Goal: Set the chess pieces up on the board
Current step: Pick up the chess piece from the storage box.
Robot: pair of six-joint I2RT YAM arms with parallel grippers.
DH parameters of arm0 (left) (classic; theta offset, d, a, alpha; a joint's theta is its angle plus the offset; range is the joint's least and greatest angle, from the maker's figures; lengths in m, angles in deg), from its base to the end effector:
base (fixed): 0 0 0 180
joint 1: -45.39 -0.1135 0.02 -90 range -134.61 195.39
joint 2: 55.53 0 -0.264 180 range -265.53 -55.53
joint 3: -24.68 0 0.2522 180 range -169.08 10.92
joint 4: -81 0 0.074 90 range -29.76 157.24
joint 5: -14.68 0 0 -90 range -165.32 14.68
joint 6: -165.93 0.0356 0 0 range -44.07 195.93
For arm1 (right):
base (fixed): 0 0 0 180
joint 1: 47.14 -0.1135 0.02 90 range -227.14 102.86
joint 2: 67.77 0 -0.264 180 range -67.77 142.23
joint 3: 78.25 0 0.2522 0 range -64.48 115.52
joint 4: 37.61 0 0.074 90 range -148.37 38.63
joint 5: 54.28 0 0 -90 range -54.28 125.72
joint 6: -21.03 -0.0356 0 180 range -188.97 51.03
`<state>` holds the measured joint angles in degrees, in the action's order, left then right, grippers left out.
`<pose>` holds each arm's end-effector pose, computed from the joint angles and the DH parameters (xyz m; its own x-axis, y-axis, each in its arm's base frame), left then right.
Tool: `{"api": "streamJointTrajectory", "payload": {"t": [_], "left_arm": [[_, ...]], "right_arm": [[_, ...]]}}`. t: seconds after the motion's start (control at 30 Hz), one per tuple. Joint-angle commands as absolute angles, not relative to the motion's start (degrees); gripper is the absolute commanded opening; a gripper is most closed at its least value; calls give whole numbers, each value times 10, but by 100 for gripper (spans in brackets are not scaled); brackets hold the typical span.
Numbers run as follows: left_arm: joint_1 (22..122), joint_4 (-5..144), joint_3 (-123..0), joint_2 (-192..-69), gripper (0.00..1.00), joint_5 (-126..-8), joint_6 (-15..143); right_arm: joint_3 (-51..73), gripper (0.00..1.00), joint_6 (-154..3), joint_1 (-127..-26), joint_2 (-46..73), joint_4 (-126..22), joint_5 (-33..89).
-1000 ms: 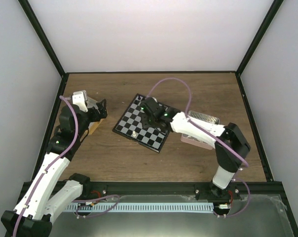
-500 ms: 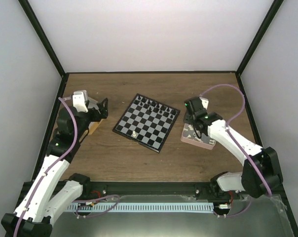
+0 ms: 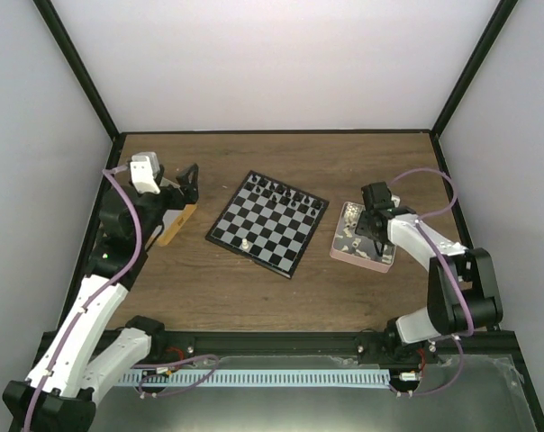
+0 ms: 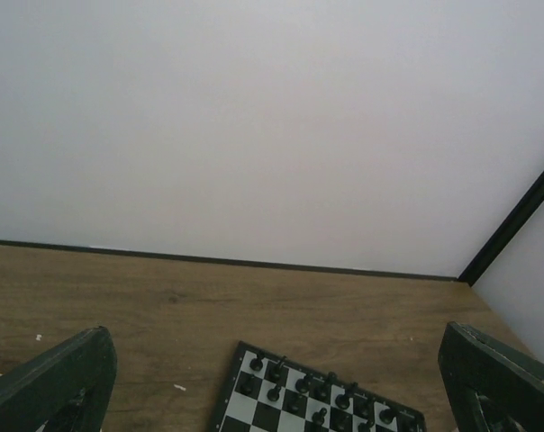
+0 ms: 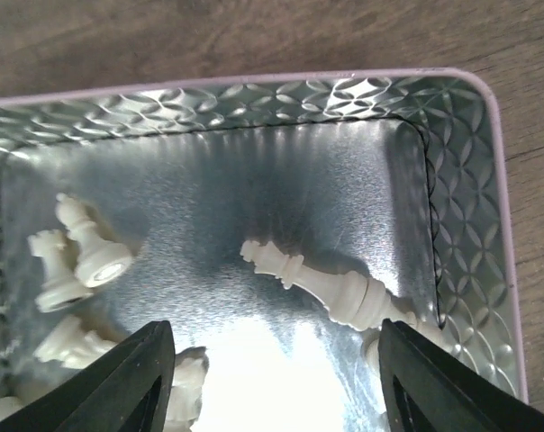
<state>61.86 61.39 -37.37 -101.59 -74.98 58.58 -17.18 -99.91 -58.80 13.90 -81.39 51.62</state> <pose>0.1808 -0.0537 0.3662 -0.1440 -0.2684 -0.9525 0.2580 0.9191 -0.2980 0.2611 0.0439 0.1884 -0.7977 0.3403 -0.4979 0.3868 0.9221 0.0104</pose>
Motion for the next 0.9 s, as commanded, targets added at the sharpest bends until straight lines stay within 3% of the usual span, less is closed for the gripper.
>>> {"api": "streamJointTrajectory", "payload": {"t": [0.0,0.3,0.6,0.87], "left_arm": [[616,641,-365,-1023,100,-730,588],[616,644,-350,-1026,100,-750,589],[616,648,-340,-1023,100,-753,589],[616,650,-337,-1022,100,-753,589]], "right_arm": [[-164,67,-962,-571,166,-806,515],[-141,69,-952,-558,233,-807,527],[-130,56,-957,-558,227,-811,474],[-107,57,-955,-558,194,-817,441]]}}
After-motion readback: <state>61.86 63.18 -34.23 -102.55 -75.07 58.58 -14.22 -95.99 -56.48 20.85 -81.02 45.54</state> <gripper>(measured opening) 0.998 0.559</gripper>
